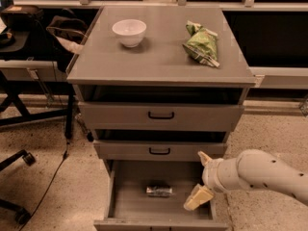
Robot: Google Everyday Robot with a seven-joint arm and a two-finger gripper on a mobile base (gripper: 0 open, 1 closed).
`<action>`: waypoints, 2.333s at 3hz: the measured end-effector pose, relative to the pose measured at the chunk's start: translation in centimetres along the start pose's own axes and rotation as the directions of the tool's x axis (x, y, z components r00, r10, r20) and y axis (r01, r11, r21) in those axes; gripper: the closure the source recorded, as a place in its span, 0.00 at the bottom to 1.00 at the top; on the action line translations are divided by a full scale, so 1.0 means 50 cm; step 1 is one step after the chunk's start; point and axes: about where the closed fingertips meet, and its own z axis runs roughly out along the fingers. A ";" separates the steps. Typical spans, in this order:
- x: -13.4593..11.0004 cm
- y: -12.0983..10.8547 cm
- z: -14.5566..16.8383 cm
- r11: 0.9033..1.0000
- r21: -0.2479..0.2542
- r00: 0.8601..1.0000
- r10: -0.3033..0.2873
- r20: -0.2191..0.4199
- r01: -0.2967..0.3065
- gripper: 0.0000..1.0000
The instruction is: Pick redbull can from bottom drawer and place on counter
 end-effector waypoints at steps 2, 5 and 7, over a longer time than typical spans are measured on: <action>0.086 -0.045 0.146 0.994 -0.028 0.995 0.103 0.005 -0.102 0.00; 0.114 -0.041 0.207 0.987 -0.072 0.990 0.144 0.003 -0.143 0.00; 0.175 -0.063 0.325 0.981 -0.024 0.978 0.196 0.065 -0.195 0.00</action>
Offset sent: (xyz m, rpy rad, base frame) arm 0.0494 -0.0057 -0.1168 0.0720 0.1161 -0.0946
